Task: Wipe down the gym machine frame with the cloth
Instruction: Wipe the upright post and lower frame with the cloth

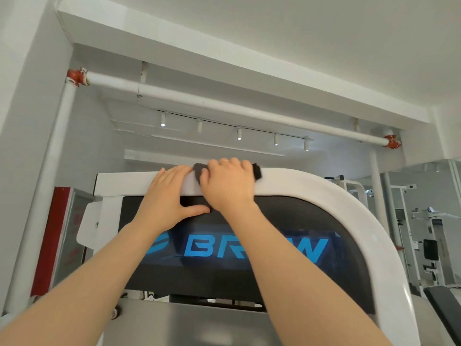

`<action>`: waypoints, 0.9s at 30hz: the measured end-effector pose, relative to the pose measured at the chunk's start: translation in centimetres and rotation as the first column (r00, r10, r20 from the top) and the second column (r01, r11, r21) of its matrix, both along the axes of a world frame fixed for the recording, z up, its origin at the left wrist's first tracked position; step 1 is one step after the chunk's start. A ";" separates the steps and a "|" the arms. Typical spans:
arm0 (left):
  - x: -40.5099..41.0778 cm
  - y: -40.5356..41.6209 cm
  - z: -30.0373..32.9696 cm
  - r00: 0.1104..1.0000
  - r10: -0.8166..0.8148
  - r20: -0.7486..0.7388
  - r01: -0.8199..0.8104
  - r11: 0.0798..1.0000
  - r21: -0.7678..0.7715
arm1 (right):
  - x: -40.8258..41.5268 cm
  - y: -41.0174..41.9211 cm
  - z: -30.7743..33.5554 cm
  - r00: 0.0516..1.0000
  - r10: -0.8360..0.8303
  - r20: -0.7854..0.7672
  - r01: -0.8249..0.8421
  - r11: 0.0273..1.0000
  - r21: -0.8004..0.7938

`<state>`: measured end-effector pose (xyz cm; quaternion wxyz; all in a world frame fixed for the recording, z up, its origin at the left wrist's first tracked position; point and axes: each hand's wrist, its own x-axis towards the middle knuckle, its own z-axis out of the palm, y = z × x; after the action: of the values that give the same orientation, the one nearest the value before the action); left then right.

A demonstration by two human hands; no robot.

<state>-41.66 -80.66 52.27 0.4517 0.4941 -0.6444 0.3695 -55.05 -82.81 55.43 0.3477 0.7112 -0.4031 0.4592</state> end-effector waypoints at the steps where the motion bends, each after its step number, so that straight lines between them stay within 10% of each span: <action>1: 0.0 -0.1 -0.1 1.000 0.020 -0.003 -0.020 1.000 -0.001 | -1.3 -0.2 -0.4 0.999 -0.016 0.044 0.018 0.999 -0.039; 8: 1.2 -0.8 -4.1 0.928 0.245 -0.280 -0.250 0.968 0.016 | -3.7 -0.2 -1.1 0.973 -0.089 0.211 0.097 0.995 -0.024; 27: 11.2 0.3 -2.7 0.935 0.353 0.049 -0.352 0.936 -0.017 | 5.0 -0.9 -2.4 0.986 -0.167 -0.019 0.163 0.979 -0.118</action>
<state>-30.48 -80.33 49.62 0.3638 0.5901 -0.5552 0.4596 -50.02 -83.75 52.99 0.4312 0.6604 -0.4282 0.4411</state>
